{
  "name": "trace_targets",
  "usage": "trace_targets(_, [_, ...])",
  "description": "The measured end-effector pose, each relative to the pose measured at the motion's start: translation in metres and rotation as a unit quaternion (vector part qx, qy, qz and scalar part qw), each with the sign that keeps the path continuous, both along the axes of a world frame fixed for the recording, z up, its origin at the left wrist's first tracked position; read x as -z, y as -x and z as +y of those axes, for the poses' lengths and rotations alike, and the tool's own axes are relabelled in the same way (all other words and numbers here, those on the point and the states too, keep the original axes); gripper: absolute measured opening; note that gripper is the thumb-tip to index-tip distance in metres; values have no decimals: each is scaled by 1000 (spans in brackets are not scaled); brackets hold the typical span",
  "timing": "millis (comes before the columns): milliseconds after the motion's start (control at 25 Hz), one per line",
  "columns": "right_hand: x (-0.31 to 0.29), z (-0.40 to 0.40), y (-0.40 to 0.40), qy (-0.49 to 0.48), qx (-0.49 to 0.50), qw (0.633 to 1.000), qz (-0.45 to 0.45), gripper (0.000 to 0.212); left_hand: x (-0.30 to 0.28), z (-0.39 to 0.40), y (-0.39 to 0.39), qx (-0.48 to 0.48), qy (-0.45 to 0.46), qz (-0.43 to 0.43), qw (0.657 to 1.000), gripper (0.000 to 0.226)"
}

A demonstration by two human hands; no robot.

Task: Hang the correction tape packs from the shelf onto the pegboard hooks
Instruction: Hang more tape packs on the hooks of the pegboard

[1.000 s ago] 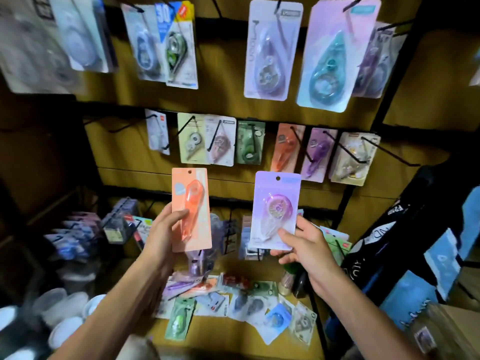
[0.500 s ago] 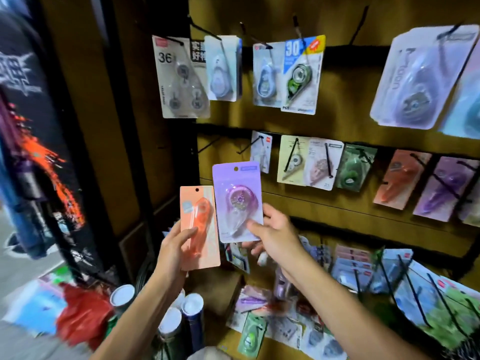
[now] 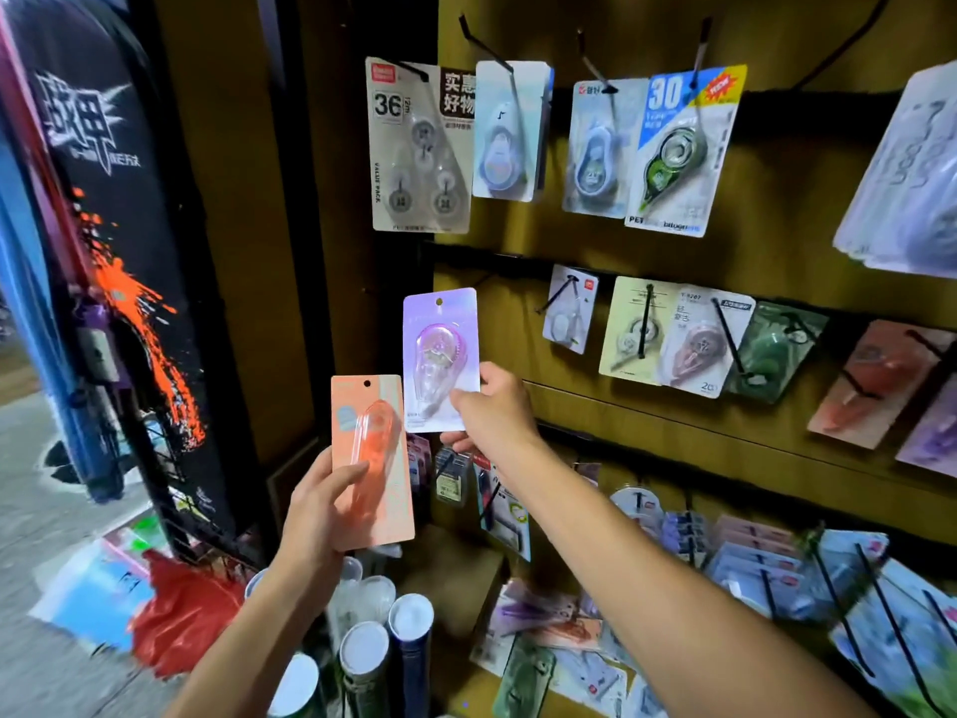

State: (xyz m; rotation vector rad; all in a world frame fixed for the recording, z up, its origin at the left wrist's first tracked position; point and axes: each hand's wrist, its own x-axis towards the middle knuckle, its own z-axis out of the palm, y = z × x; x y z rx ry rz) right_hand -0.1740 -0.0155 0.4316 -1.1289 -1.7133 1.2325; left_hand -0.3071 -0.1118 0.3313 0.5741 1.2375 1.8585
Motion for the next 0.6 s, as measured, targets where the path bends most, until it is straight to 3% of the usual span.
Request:
trace_targets(280, [12, -4, 5, -19, -11, 1000, 1, 23, 8, 3, 2, 5, -8, -11, 1000, 31])
trace_targets(480, [8, -13, 3, -5, 3, 997, 74, 20, 7, 2, 0, 0, -10, -20, 1000, 28])
trace_targets(600, [3, -14, 4, 12, -6, 997, 75, 21, 7, 3, -1, -9, 1, -27, 1000, 27])
